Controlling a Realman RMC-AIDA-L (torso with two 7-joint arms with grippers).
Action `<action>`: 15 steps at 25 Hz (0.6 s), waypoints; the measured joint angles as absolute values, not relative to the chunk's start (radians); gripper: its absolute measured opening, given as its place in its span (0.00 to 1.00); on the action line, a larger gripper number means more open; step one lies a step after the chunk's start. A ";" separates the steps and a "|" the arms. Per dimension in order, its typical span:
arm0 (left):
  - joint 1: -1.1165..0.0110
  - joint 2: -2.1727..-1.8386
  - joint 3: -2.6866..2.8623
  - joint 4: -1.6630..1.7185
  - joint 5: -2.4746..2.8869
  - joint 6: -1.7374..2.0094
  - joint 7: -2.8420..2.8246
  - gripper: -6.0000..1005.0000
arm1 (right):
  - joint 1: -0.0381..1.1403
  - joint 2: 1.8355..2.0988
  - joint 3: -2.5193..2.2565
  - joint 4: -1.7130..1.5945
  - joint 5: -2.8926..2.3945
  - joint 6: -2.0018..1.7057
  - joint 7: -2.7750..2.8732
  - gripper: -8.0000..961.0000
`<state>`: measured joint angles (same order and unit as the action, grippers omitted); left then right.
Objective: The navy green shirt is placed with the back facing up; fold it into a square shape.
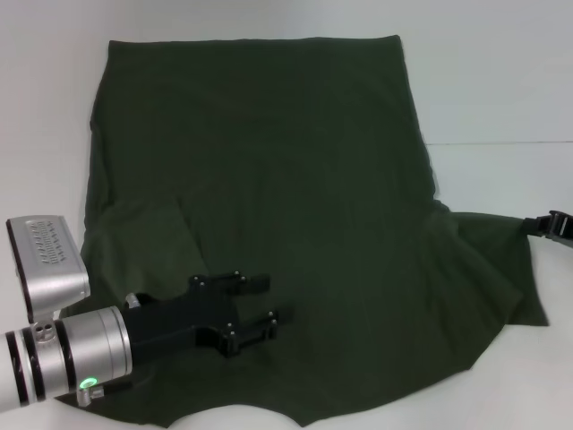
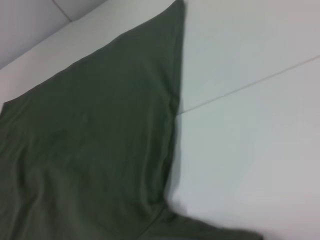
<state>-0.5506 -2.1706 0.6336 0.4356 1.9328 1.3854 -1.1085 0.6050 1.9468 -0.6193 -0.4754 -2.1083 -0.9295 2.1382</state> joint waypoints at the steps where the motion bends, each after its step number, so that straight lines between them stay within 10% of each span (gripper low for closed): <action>1: -0.551 -2.171 0.634 0.436 1.933 1.386 -1.109 0.56 | 0.607 1.945 -0.621 -0.476 -2.109 -0.923 2.138 0.01; 15: -0.552 -2.171 0.634 0.436 1.932 1.383 -1.121 0.56 | 0.662 1.939 -0.682 -0.479 -2.114 -0.788 2.093 0.01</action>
